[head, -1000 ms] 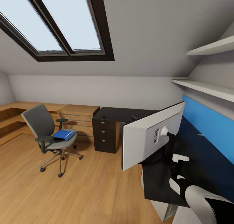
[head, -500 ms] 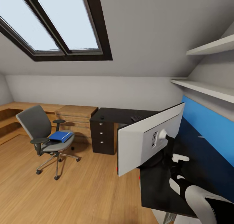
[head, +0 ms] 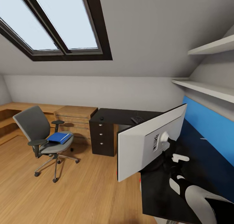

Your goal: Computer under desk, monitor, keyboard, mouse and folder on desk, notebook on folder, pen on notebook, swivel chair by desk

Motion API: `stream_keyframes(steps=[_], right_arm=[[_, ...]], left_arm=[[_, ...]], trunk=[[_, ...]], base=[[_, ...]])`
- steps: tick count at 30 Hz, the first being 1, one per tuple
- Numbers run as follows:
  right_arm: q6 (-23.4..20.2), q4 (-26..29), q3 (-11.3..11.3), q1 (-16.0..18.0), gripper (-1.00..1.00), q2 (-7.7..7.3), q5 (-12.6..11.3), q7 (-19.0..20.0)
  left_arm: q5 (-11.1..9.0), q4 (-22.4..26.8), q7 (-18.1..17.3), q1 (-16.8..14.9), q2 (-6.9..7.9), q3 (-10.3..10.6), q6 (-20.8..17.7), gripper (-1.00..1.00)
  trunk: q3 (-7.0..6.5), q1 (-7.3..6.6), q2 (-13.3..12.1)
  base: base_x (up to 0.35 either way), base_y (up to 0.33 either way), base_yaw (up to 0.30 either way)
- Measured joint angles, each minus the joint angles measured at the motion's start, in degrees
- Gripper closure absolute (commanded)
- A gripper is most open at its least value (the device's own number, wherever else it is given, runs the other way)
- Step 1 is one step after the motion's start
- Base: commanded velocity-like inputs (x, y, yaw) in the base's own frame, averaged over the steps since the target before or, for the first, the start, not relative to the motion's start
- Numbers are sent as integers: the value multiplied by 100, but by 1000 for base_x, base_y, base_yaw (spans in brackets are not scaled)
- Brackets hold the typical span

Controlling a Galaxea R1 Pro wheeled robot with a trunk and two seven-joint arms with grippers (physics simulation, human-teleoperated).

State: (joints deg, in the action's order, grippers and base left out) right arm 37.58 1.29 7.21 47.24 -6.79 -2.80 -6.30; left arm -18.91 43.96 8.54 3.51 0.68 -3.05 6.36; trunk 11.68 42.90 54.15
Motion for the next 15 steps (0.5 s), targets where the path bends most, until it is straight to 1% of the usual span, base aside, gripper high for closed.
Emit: stream_keyframes(steps=[9,15], right_arm=[[0,0,-1,0,-100,-1,0,0],[1,-1,-1,1,-100,-5,0,-1]], left_arm=[[-3,0,0,0,0,-1,0,-100],[-4,-1,0,0,0,1,1,-100]], trunk=[[0,0,0],[0,0,0]], base=[[5,-5,0],[0,-131,0]])
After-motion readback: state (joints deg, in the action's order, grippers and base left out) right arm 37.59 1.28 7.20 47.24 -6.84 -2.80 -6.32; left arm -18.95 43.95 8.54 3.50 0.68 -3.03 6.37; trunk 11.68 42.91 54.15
